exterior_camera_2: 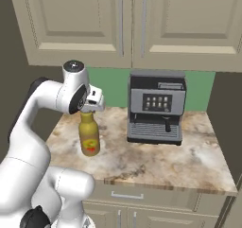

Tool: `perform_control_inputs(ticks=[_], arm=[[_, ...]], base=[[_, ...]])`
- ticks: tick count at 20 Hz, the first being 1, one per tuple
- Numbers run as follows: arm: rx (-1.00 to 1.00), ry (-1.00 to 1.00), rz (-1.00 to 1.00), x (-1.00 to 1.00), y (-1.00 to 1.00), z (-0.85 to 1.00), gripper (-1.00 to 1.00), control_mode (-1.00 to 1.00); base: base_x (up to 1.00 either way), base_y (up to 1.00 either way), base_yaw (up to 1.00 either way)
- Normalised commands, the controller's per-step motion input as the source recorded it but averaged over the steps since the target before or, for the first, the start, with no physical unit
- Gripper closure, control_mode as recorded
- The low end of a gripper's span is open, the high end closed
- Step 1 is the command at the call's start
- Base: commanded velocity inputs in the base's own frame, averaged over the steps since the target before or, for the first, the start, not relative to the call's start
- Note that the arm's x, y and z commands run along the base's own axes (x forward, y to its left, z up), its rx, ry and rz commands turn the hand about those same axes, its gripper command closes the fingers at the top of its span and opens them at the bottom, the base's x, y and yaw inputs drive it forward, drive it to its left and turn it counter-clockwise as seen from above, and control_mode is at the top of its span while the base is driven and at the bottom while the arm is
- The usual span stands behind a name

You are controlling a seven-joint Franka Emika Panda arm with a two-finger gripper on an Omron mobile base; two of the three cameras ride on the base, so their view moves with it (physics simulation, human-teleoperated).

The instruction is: Place the drinks on the dining counter in a tight cluster.

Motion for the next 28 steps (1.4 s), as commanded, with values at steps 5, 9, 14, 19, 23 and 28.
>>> perform_control_inputs(ticks=[5,9,14,19,23,28], arm=[[0.0,0.02,0.0,0.27,0.01,-0.07,-1.0,-1.0],[-0.02,0.06,0.0,0.04,0.0,0.0,-1.0,-1.0],[-0.06,0.03,0.0,0.2,0.09,-0.01,-1.0,-1.0],[-0.05,0.0,0.0,0.08,0.07,-0.09,-1.0,-1.0],[-0.05,0.0,0.0,0.2,0.04,-0.07,-1.0,-1.0],[-0.02,0.0,0.0,0.17,0.0,-0.02,-1.0,-1.0]], base=[[0.0,0.0,0.0],[0.0,0.0,0.0],[0.0,0.0,0.0],[0.0,0.0,0.0],[0.0,0.0,0.0],[0.0,0.0,0.0]])
